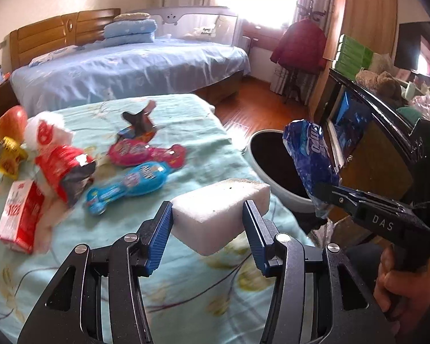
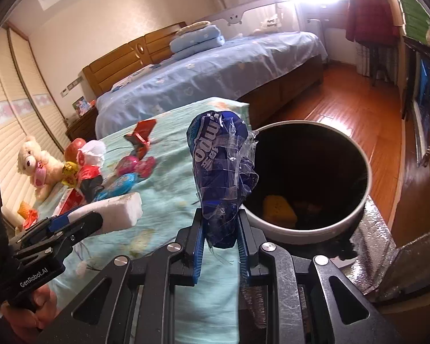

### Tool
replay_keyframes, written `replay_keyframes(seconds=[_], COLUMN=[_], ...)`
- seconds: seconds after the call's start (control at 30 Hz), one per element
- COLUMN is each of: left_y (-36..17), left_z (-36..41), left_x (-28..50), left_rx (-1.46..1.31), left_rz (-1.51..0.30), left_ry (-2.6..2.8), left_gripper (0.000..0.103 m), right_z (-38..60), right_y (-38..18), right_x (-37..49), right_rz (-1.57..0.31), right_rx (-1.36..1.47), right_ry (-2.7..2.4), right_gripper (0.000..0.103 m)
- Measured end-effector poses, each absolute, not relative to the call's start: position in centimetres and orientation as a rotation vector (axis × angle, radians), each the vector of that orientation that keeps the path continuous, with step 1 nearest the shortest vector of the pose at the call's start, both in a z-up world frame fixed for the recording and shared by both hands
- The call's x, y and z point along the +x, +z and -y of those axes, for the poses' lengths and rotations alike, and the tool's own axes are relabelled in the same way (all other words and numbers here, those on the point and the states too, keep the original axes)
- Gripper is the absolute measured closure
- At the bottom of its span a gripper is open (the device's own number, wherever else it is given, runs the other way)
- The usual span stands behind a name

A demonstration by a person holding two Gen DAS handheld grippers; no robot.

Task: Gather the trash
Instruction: 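Carry sponge and wrapper over the bin and open both tools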

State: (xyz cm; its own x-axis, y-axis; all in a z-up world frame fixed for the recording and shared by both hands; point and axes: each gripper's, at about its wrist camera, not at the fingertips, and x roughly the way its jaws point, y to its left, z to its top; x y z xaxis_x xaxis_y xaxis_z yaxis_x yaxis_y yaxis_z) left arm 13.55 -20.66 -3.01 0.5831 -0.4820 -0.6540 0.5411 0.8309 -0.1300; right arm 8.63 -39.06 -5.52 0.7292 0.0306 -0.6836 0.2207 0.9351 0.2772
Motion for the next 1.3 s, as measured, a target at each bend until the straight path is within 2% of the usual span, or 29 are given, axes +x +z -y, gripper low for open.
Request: replay_keyframes(seconds=[1.3], left_y=[-3.1], left_z=[34.3], left_x=[17.7], left_rx=[0.197], left_rz=[-0.779], left_ry=[-0.677], left_gripper=[0.051], right_z=[49.2], right_y=[-7.8], right_x=[10.5], right_rz=[-0.828], right_rx=[0.397], right_ry=[-0.266], right_gripper=[0.079])
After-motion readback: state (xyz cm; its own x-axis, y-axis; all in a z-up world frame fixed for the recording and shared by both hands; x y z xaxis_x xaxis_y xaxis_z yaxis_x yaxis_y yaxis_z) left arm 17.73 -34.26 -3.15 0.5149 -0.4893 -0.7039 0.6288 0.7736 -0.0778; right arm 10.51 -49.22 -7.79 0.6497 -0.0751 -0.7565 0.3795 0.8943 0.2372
